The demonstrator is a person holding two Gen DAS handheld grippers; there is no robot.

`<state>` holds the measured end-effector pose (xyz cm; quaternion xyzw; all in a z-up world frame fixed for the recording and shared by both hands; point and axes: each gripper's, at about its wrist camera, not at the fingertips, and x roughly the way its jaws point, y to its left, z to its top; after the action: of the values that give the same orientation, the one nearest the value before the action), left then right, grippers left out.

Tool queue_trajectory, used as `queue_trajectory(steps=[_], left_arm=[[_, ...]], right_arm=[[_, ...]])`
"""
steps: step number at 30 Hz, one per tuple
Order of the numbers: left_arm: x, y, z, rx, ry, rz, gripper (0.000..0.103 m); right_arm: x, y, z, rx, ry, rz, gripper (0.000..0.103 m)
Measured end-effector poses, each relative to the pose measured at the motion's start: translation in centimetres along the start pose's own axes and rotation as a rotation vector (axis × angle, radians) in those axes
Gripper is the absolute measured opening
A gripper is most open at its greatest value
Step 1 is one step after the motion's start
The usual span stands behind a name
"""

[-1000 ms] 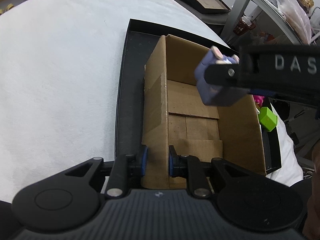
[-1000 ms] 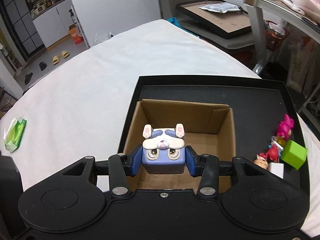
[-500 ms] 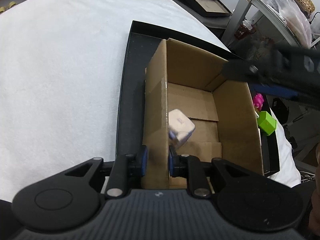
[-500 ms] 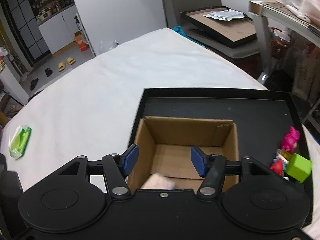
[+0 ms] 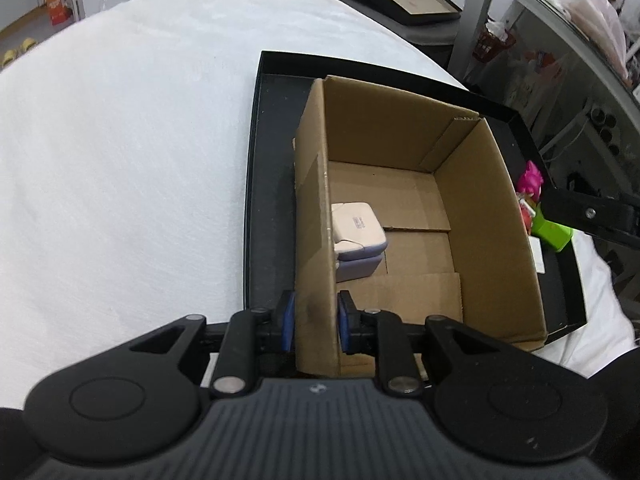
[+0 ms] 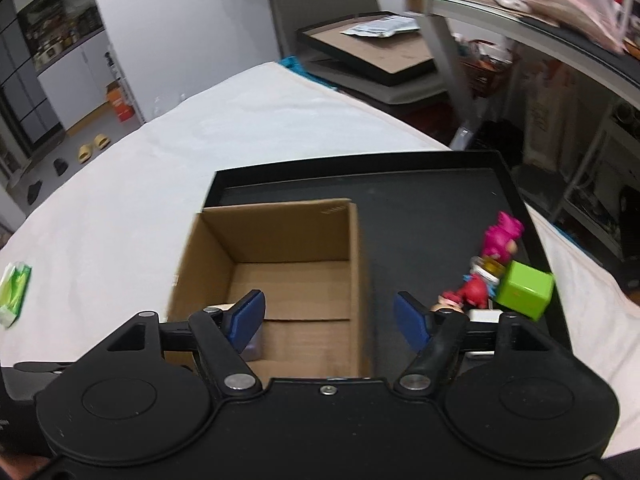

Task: Organize rigid objects
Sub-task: 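Open the right tool and move it to the white charger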

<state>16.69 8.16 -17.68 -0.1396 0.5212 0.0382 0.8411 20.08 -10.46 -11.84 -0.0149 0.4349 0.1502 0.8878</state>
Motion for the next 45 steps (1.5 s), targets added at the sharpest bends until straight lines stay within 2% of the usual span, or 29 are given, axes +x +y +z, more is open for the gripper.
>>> queue_trajectory(steps=[4, 8, 12, 16, 26, 29, 42, 45], left_arm=[[0.0, -0.5, 0.1, 0.021, 0.0, 0.037, 0.03], [0.0, -1.0, 0.1, 0.03, -0.008, 0.064, 0.051], [-0.1, -1.6, 0.2, 0.053, -0.023, 0.104, 0.059], [0.0, -2.1, 0.5, 0.074, -0.024, 0.129, 0.061], [0.5, -3.0, 1.4, 0.073, -0.035, 0.168, 0.064], [0.8, -3.4, 1.6, 0.078, -0.035, 0.184, 0.064], [1.6, -5.2, 3.6, 0.07, -0.021, 0.248, 0.064], [2.2, -5.7, 4.2, 0.048, 0.003, 0.269, 0.064]], right_arm=[[-0.2, -1.9, -0.8, 0.036, -0.007, -0.017, 0.071], [-0.1, -3.8, -1.6, 0.072, -0.013, -0.032, 0.075], [0.0, -5.6, -2.4, 0.102, -0.023, -0.048, 0.076], [0.6, -7.1, -3.0, 0.132, -0.043, -0.059, 0.083], [3.0, -10.1, -4.8, 0.212, -0.073, -0.095, 0.083], [3.5, -11.0, -4.8, 0.261, -0.079, -0.087, 0.089], [6.7, -11.5, -5.2, 0.23, 0.002, -0.169, 0.09], [7.4, -11.9, -5.2, 0.243, 0.026, -0.157, 0.09]])
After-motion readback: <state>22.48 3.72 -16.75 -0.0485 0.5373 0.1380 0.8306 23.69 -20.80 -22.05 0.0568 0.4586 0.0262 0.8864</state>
